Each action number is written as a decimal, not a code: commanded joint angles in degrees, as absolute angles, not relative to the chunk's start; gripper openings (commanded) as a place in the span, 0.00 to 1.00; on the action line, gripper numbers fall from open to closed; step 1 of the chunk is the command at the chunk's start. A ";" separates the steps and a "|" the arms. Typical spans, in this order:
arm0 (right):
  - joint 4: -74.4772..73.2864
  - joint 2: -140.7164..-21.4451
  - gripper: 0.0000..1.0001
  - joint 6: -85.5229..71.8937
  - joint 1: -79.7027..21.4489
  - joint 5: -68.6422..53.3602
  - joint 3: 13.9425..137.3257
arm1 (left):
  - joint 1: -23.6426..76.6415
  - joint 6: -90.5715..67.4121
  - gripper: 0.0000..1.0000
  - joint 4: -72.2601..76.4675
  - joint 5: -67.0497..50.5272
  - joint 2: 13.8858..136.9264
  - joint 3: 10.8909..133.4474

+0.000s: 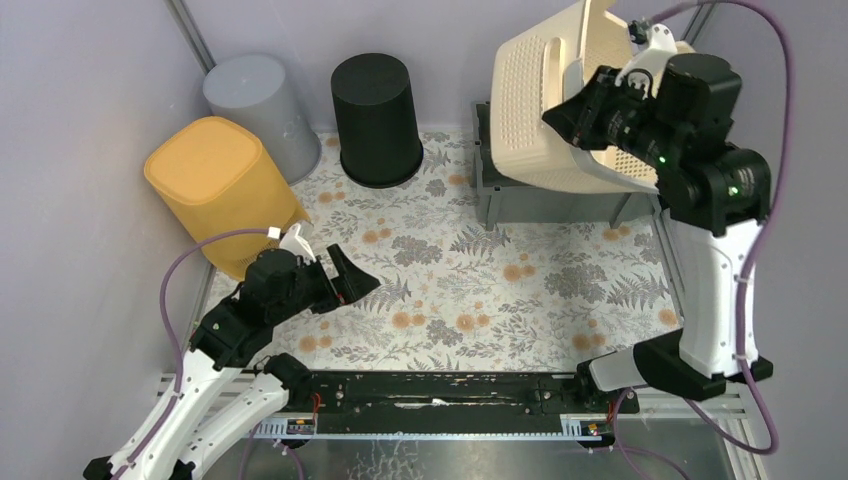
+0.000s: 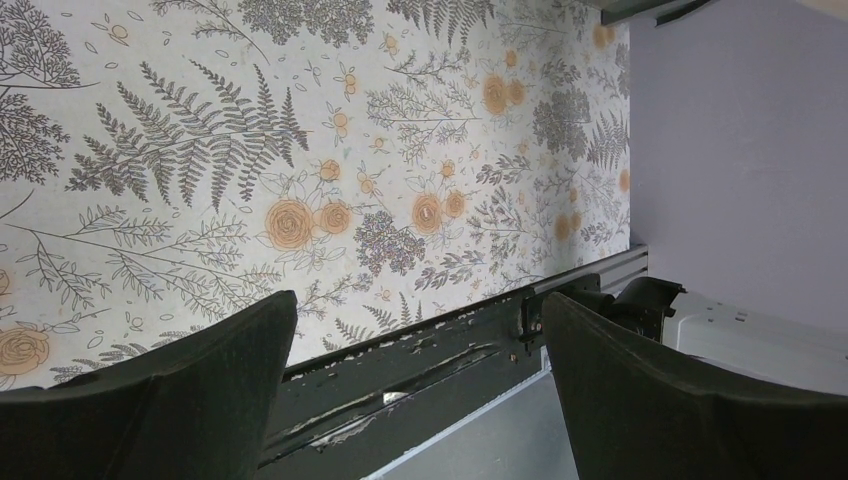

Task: Turn the large container upside down
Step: Pick up the container from the container, then turn the container upside down at the center of the board.

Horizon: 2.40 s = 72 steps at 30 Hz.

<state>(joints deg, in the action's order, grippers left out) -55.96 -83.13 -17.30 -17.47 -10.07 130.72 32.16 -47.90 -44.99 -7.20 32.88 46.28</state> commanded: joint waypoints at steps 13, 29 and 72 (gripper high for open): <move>-23.41 -69.46 0.00 -47.75 -17.36 -42.36 111.47 | 32.16 -48.70 1.00 -52.16 -2.07 26.46 49.80; -0.50 -69.10 0.00 -65.70 -18.28 -48.12 101.49 | 32.20 -49.72 1.00 -58.82 2.00 24.05 59.68; 25.19 -77.77 0.00 -70.69 -48.07 -30.94 86.21 | 32.52 -51.06 1.00 -70.14 16.83 25.46 77.95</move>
